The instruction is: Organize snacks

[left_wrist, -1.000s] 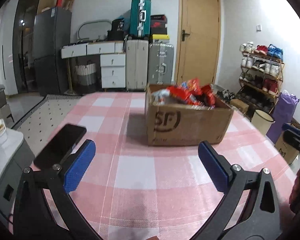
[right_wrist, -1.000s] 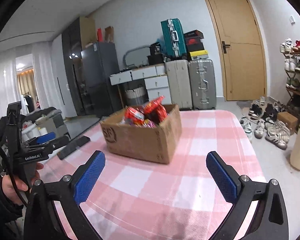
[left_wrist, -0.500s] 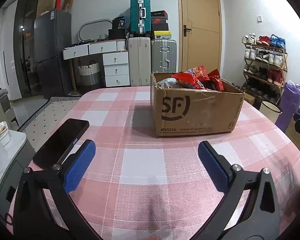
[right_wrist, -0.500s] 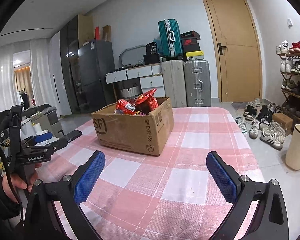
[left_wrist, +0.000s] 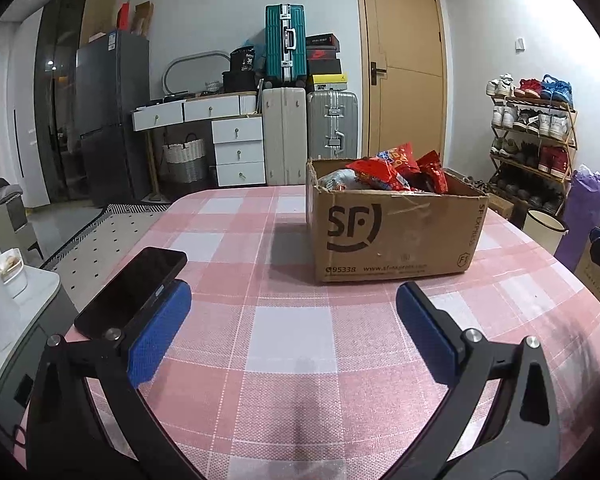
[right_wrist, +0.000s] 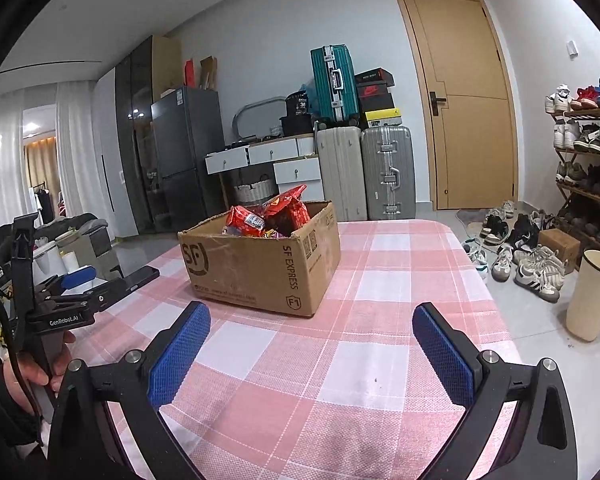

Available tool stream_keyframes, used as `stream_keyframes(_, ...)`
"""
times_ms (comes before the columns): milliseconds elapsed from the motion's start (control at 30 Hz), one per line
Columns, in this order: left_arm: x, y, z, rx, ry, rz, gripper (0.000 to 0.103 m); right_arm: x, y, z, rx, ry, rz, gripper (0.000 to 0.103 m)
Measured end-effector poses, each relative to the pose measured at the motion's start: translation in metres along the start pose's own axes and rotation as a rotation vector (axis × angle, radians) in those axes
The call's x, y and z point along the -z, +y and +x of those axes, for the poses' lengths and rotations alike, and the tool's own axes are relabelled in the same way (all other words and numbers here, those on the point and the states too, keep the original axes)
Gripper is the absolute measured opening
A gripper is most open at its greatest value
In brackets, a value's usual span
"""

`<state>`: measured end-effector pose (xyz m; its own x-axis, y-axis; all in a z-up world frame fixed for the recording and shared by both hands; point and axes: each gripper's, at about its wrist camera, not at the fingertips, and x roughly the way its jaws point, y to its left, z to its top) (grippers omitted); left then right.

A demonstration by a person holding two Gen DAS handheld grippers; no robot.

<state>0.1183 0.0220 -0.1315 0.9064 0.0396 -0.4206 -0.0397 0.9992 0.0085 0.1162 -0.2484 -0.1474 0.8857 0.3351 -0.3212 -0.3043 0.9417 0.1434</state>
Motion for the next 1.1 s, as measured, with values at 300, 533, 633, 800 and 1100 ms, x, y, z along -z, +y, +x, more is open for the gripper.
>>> stream_keyframes(300, 0.0004, 0.0009, -0.0046, 0.006, -0.005, 0.001, 0.102, 0.0020, 0.0003, -0.0009, 0.004, -0.004, -0.003, 0.103)
stream_keyframes(533, 0.0006, 0.0013, -0.0050, 0.001, -0.007, 0.001, 0.102, 0.0020, 0.0001, -0.0009, 0.003, -0.003, -0.004, 0.103)
stream_keyframes(633, 0.0007, 0.0011, -0.0056, -0.001, -0.008, 0.000, 0.102, 0.0022, 0.0003, -0.0007, 0.003, -0.006, -0.004, 0.103)
stream_keyframes(800, 0.0006, 0.0010, -0.0063, -0.001, -0.010, 0.004, 0.102, 0.0020, 0.0000, -0.0006, 0.003, -0.003, -0.004, 0.103)
stream_keyframes(1100, 0.0006, 0.0014, -0.0067, -0.002, -0.012, 0.003, 0.102, 0.0018, -0.0001, -0.0006, 0.003, -0.003, -0.005, 0.103)
